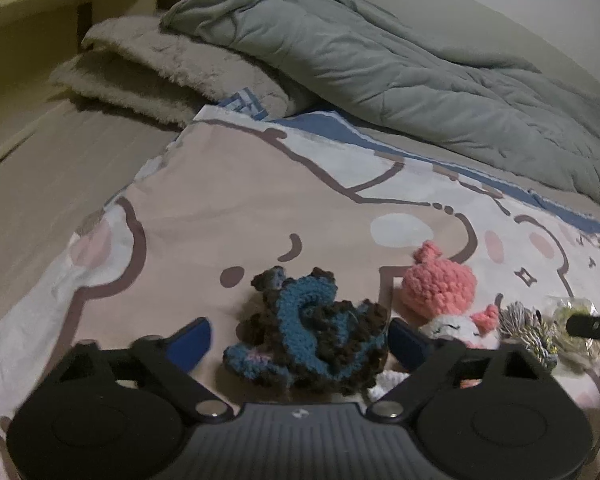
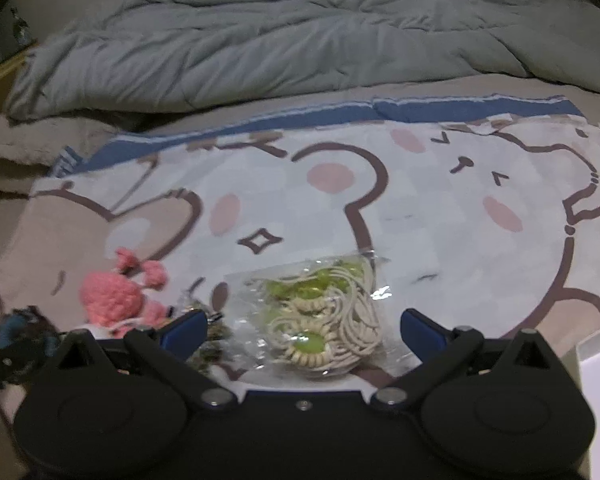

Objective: Organize objects
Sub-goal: 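Move the left tool to the crocheted scrunchie while the right tool approaches the bag of beaded cords, then close the left tool on the scrunchie while the right tool grips the beaded-cord bag, then carry the scrunchie in the left tool while the right tool carries the bag to the box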

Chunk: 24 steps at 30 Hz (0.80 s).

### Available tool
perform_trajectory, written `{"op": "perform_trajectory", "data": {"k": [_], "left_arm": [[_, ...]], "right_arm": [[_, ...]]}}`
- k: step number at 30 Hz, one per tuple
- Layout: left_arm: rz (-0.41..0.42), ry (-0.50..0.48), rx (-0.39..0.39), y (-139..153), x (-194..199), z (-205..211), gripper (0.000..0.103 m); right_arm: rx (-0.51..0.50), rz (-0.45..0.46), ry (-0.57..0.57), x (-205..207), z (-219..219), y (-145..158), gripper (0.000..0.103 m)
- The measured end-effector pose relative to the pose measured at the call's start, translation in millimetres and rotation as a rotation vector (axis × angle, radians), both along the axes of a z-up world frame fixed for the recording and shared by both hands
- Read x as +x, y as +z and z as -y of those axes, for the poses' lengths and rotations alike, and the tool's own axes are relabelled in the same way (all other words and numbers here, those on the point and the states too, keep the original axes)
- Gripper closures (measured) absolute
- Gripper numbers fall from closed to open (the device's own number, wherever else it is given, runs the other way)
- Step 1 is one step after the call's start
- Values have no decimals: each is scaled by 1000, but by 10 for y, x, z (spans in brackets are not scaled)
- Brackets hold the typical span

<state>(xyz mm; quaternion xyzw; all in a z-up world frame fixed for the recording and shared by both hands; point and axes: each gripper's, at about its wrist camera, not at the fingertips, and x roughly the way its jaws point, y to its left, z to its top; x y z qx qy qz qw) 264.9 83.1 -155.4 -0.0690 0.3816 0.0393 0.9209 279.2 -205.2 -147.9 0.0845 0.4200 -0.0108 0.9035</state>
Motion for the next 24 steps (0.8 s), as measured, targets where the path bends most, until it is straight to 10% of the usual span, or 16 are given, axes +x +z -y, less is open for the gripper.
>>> {"op": "perform_trajectory", "data": {"k": [7,12,24], "left_arm": [[9,-16,-29,-79,29,13,43],[16,-52,-6,-17,0,85,60],[76,-33,-29,506,-320,34,63]], "right_arm": [[6,-52,-29,109,68,-188,1],[0,-32,30,49,60,-151,21],[-22,32,157,-391,19,296,37]]}}
